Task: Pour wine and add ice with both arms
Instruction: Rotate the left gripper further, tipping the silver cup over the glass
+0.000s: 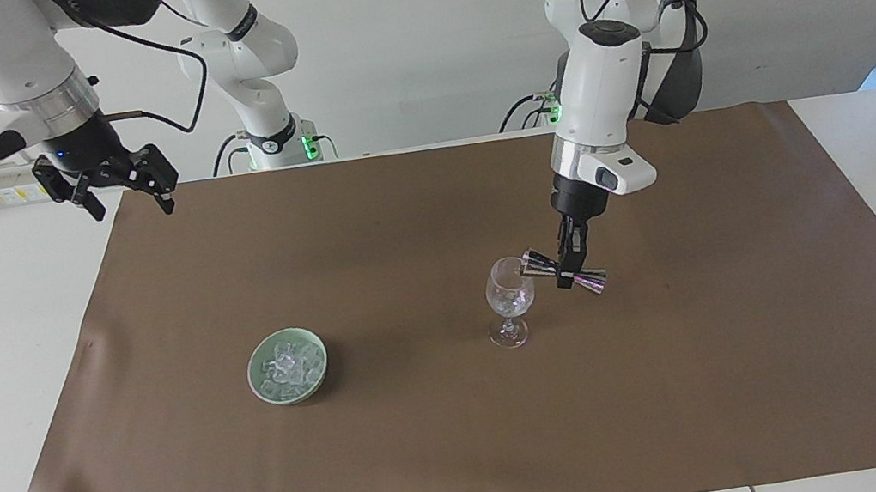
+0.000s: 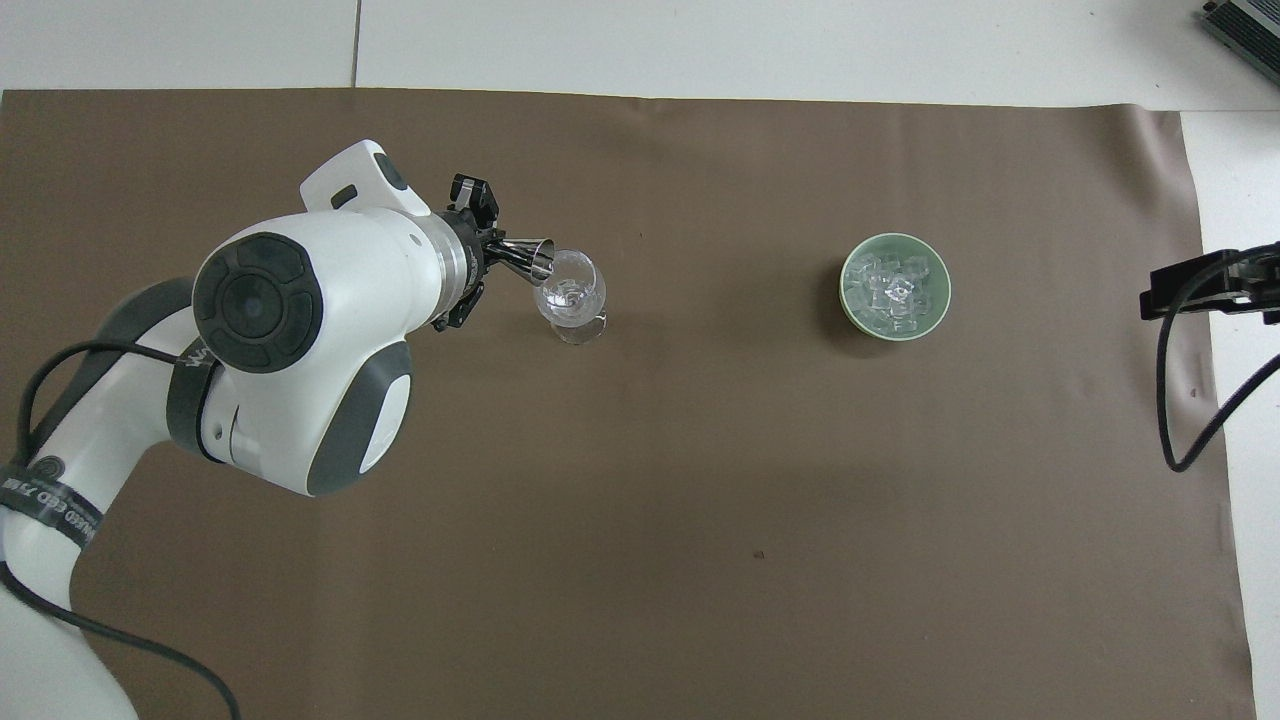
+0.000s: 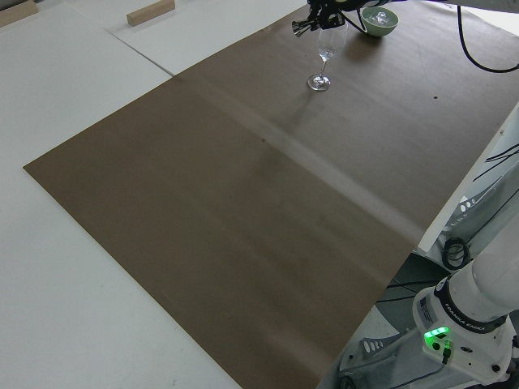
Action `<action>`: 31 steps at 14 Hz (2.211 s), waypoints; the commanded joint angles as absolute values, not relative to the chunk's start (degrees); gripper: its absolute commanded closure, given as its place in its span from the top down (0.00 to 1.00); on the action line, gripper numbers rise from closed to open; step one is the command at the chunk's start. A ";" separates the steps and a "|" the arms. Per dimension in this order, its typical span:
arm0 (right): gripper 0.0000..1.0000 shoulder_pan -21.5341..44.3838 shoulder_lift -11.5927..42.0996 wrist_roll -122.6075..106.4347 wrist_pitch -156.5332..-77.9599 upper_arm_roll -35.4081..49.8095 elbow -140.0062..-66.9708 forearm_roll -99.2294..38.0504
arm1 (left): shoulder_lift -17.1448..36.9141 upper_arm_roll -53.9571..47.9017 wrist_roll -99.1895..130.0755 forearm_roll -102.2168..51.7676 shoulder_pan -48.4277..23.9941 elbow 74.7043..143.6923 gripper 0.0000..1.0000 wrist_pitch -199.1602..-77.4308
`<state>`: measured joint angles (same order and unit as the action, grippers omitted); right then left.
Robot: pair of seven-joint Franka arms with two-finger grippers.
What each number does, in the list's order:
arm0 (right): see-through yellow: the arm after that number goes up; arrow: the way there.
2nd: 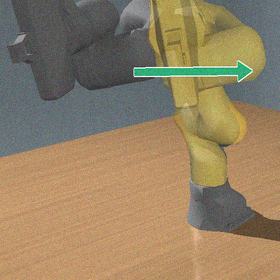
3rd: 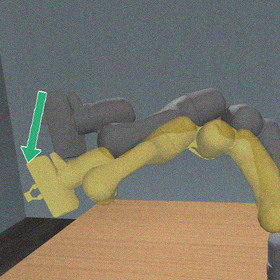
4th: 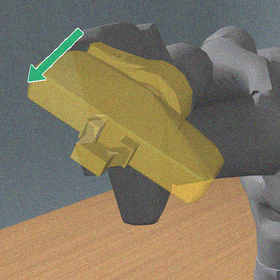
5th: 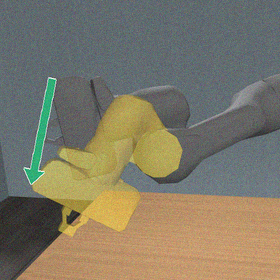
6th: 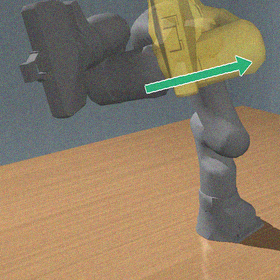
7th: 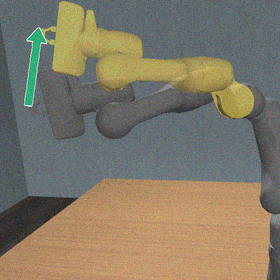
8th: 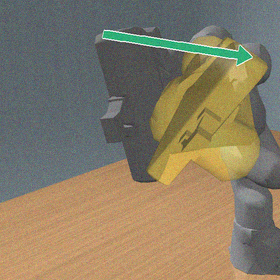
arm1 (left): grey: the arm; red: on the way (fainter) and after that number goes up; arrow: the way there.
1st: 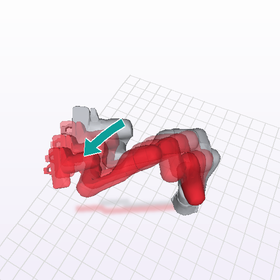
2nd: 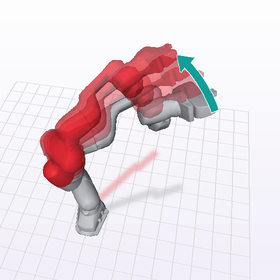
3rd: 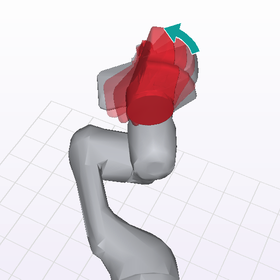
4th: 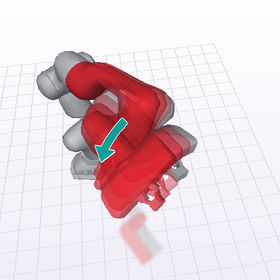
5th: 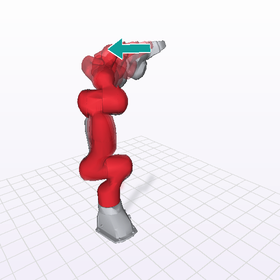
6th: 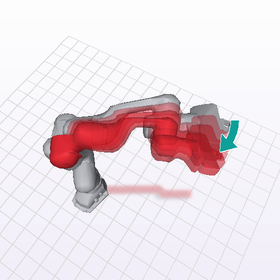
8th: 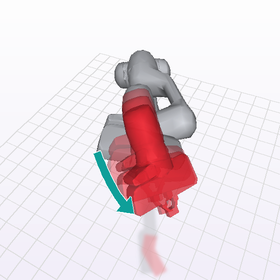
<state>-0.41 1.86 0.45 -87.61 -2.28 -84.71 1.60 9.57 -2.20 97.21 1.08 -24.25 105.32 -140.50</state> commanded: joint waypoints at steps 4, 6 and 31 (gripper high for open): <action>1.00 -0.62 0.97 -0.88 -87.89 -2.37 -85.78 0.88 | 9.14 -1.23 100.46 3.69 -26.54 103.80 0.00 -137.29; 1.00 -0.62 0.97 -0.88 -87.89 -2.37 -85.78 0.88 | 9.31 -1.23 100.81 4.83 -26.72 102.58 0.00 -136.41; 1.00 -0.62 0.97 -0.88 -87.89 -2.37 -85.78 0.88 | 9.84 -1.41 103.97 13.45 -28.04 100.90 0.00 -133.68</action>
<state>-0.41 1.86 0.45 -87.61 -2.28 -84.72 1.60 9.60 -2.25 101.97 11.59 -26.77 101.97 -135.22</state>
